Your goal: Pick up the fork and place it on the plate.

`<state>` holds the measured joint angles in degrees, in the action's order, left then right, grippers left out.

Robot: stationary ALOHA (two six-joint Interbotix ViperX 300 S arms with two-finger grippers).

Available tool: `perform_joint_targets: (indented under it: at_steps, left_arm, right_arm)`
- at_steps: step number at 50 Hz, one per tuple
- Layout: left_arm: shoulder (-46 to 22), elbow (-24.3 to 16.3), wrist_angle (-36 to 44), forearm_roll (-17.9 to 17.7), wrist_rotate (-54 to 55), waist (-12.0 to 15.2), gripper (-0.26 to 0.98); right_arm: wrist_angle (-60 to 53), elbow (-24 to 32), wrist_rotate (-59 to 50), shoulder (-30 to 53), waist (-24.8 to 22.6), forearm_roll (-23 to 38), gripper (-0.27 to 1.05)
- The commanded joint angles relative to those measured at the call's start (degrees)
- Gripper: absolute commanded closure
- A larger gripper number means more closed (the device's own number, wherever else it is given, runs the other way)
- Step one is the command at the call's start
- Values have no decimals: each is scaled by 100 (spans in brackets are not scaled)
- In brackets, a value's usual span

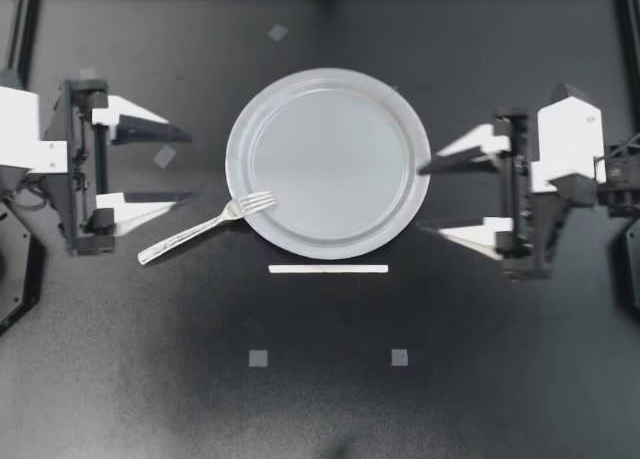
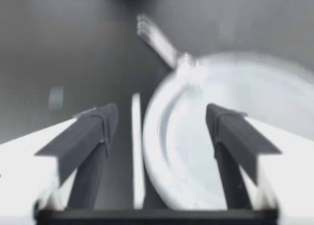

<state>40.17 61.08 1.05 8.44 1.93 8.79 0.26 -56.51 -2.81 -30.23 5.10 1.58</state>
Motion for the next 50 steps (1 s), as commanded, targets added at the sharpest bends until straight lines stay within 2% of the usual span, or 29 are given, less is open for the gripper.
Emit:
perform_joint_targets:
  at_steps: [1,5,10,16,18,27,38,45,50]
  left_arm:
    - [352,-229,-1011,-9,-26,-132,4]
    - [712,-220,-1723,-9,-35,-193,4]
    - [923,9,-2338,-123,-26,-211,4]
    - [949,352,-2435,-431,-62,-220,4]
    - [958,431,-2479,-431,-62,-211,4]
    - [1195,668,-2971,-448,-70,-220,4]
    - [1670,861,-3234,-536,-44,-211,4]
    - [1635,896,-3656,-606,-44,-220,4]
    - [1441,888,-3656,-642,-44,-211,4]
  right_arm:
    - [765,-26,-141,-369,-79,-88,7]
    - [1652,-105,-272,-712,-167,-88,7]
    - [2470,-325,-352,-1125,-176,-88,7]
    - [2672,-879,-387,-1521,-176,-97,7]
    - [2760,-1063,-422,-1652,-176,-97,7]
    - [3445,-1266,-589,-2294,-176,-105,7]
    - [3419,-1292,-650,-2522,-176,-70,7]
    - [3410,-1283,-650,-2426,-176,-70,7]
    - [3410,-1274,-650,-2426,-176,-70,8]
